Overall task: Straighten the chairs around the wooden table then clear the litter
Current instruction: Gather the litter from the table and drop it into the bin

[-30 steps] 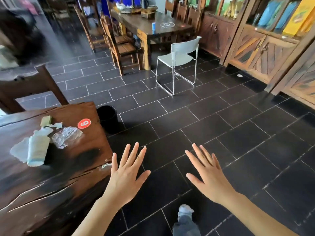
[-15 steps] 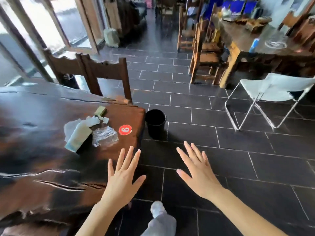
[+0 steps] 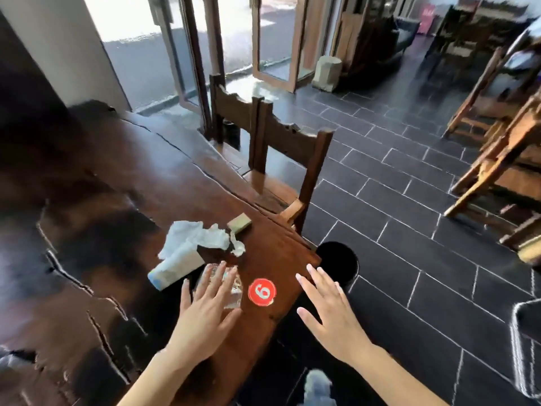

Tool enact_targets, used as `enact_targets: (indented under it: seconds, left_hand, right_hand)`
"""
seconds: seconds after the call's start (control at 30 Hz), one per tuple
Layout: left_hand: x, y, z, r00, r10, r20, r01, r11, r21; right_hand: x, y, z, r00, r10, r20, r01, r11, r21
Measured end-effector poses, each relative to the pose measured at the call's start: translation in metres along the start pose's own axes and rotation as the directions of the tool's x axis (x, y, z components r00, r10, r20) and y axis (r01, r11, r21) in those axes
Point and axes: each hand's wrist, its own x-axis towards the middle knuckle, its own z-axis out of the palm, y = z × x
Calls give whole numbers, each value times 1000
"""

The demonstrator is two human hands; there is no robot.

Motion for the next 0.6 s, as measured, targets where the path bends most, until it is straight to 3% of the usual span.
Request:
enact_targets:
  seconds: [0.13, 0.3, 0.43, 0.6]
  left_hand:
    - [31, -15, 13, 973, -230, 34, 230, 973, 14]
    - [42, -5, 36, 816, -567, 110, 577, 811, -95]
    - [48, 3, 45, 718, -672, 181, 696, 686, -213]
    - [43, 19, 63, 580, -770, 264, 766, 407, -497]
  right_hand:
    - [106, 23, -14, 975, -198, 101, 203, 978, -46]
    - [213, 35, -15, 888, -385, 251, 402, 916, -19]
    - [267, 27, -8, 800, -449, 398, 457, 886, 81]
    - [302, 18, 14, 697, -497, 517, 465, 862, 200]
